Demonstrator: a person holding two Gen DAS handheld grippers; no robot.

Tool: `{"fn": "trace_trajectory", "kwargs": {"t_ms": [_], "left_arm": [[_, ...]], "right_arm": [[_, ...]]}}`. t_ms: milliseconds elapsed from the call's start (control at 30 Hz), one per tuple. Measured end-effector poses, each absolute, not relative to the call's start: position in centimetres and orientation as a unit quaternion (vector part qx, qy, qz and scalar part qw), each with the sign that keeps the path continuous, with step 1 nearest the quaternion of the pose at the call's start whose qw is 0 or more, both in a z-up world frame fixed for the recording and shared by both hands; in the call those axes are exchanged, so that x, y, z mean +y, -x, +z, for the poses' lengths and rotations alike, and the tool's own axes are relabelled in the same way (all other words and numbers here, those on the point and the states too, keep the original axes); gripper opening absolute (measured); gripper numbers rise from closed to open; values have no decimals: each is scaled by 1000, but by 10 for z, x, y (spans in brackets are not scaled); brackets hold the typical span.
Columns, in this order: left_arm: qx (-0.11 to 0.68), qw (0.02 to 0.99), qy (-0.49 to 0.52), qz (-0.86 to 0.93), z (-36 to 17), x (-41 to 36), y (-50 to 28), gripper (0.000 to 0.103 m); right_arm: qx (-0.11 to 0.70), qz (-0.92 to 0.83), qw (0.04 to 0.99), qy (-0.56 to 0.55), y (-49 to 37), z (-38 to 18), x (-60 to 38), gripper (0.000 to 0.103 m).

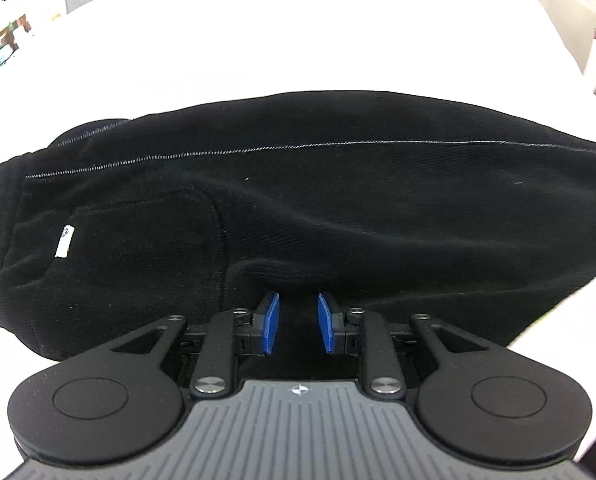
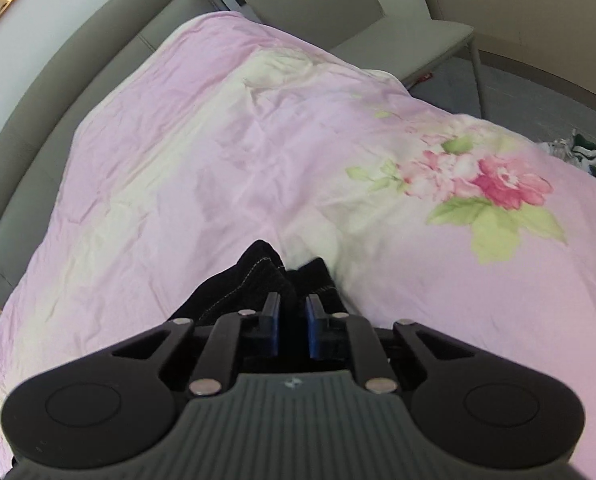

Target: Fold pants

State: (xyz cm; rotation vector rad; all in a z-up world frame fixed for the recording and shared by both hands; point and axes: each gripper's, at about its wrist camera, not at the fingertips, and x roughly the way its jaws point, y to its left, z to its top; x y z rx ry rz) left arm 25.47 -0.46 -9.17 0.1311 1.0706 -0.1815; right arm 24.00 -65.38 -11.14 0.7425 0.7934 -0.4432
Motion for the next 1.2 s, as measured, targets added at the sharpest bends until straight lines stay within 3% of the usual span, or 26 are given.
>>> {"fn": "trace_trajectory", "kwargs": {"t_ms": [133,233,300,367,433,467,500,533,567,667,833,967,1000,1033,1200], "left_arm": [[503,853,-79,-111,-75,-8,-240,34],[511,844,-99,-130,-72,-16,-225,41],[516,838,-109,-139,-72,-20,-215,53],[527,830,-117,-143,-75,-24,-207,55],[535,822,-131,-146,-81,-29,-200,57],[537,819,-138,-144,-84,-31,-199,58],[541,816,-146,-141,-88,-32,-198,59],[544,814,-150,-138,-91,-34,-198,60],[545,813,-153,-136,-93,-37,-199,62],[547,810,-168,-126,-103,-47,-206,68],[563,800,-186,-94,-113,-59,-219,68],[564,797,-195,-86,-115,-62,-222,50],[564,797,-197,-84,-114,-63,-221,47],[563,798,-197,-84,-112,-63,-219,45],[557,803,-194,-82,-108,-61,-211,32]], "right_arm": [[396,-220,831,-323,-239,-148,-655,7],[403,-223,836,-299,-242,-154,-652,7],[416,-216,834,-291,-245,-150,-653,8],[428,-207,837,-271,-249,-138,-652,13],[419,-195,855,-237,-251,-118,-648,23],[414,-182,863,-223,-253,-109,-646,32],[412,-166,871,-211,-257,-102,-644,48],[413,-149,876,-198,-263,-96,-642,55],[419,-139,878,-187,-270,-92,-640,56],[431,-118,876,-181,-295,-93,-641,56],[449,-117,864,-197,-336,-114,-651,56],[461,-119,847,-238,-356,-138,-661,55],[466,-120,841,-248,-358,-144,-663,48],[471,-128,836,-251,-359,-148,-663,34],[448,-144,862,-187,-359,-136,-648,13]]}}
